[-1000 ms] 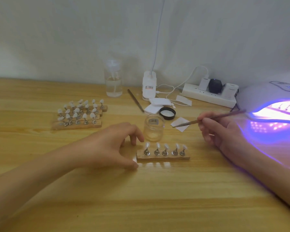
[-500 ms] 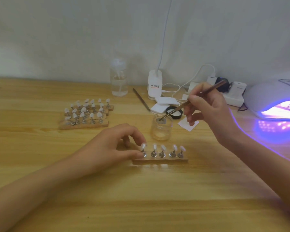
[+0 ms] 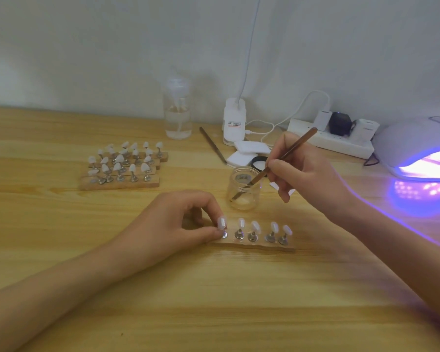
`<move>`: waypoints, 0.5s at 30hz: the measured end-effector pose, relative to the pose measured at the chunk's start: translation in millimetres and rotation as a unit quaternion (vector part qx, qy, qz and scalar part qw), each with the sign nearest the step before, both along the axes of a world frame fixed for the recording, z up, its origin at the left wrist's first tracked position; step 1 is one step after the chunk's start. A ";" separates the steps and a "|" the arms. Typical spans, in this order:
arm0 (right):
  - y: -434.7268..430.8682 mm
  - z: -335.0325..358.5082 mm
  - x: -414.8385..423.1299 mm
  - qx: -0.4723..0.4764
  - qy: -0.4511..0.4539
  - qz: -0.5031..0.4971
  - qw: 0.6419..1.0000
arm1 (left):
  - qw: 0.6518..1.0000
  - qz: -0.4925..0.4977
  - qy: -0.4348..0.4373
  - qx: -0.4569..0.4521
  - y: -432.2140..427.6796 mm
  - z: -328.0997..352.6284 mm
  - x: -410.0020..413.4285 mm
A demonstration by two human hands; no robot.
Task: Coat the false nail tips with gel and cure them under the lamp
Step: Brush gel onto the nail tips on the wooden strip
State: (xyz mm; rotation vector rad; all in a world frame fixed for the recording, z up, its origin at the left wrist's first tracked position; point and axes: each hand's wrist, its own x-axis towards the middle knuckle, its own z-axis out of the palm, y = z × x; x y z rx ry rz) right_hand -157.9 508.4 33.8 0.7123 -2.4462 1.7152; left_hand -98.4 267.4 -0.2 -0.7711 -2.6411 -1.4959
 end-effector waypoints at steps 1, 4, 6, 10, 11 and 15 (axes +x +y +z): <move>-0.3 -0.2 0.0 -0.005 -0.003 0.001 1.000 | 1.000 0.000 0.018 -0.009 -0.8 -0.5 0.7; 0.2 -0.2 -0.8 -0.031 -0.018 -0.004 0.999 | 0.994 -0.005 0.096 -0.060 -0.1 0.6 4.9; 2.3 0.2 -2.0 -0.052 -0.033 -0.006 0.998 | 0.992 0.005 0.120 -0.050 -0.1 3.5 7.0; 7.7 -0.6 -3.6 -0.151 -0.064 -0.029 0.986 | 0.994 0.063 0.079 0.045 -0.1 18.7 -0.7; 9.2 -2.8 -3.7 -0.181 -0.070 -0.041 0.980 | 0.993 0.072 0.054 0.073 0.1 22.4 -6.3; 13.0 -15.4 -0.2 -0.243 -0.096 -0.074 0.963 | 0.984 0.108 -0.016 0.137 8.0 26.1 -31.0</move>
